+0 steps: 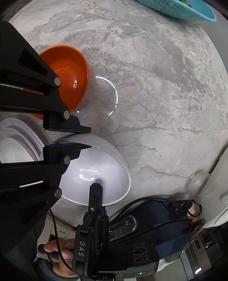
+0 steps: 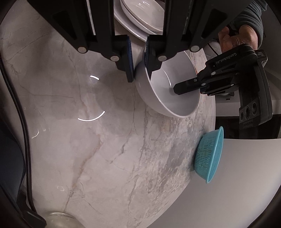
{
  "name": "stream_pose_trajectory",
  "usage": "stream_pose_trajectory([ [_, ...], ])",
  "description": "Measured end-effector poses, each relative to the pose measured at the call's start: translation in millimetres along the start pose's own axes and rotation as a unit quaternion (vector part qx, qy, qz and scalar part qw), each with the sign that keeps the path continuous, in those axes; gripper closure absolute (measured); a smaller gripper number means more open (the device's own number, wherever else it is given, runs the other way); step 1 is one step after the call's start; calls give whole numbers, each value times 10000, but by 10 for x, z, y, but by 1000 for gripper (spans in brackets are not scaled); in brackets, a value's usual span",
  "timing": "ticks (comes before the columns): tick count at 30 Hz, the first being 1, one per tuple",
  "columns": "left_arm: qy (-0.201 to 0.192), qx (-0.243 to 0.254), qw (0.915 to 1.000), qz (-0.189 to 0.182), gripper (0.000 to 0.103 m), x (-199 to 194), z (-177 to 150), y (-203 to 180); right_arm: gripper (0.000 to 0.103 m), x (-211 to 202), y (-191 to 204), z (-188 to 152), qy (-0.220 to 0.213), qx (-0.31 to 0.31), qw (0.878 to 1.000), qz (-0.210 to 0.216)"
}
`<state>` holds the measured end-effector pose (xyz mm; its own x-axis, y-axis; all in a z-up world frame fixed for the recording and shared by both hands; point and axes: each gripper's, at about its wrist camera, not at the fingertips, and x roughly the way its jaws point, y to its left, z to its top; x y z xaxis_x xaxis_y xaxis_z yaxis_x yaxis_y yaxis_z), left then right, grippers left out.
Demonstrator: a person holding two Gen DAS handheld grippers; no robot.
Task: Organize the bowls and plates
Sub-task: 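Carry the white bowl over the patterned bowl, lower it inside, open grippers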
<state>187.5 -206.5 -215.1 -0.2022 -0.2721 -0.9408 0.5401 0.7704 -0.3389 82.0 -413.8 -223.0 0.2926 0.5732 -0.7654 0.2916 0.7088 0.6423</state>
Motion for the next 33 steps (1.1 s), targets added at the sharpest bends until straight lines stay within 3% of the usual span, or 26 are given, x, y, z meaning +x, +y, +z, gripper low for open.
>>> stream_pose_trajectory([
  [5,-283,-247,9993,3,95,-410,-424,170,88,-50,374,-135,93,-425,9990,73],
  [8,-486,-524,9974,43,94,-709,-849,364,88,13,669,-272,222,-757,9968,141],
  [12,-758,-1045,9915,133,94,-1032,-1583,676,87,224,1122,-524,520,-1225,9907,264],
  [17,-1012,-1883,9767,190,94,-1296,-2628,1051,87,645,1706,-991,1065,-1865,9761,349],
  [25,-1066,-2962,9491,46,94,-1127,-3987,1332,87,1358,2230,-1775,1866,-2611,9470,132],
  [29,-990,-3138,9443,-3,94,-940,-4295,1329,88,1595,2237,-1981,2088,-2696,9400,-96],
  [33,-958,-3208,9423,-39,94,-808,-4404,1335,89,1713,2173,-2103,2137,-2715,9379,-317],
])
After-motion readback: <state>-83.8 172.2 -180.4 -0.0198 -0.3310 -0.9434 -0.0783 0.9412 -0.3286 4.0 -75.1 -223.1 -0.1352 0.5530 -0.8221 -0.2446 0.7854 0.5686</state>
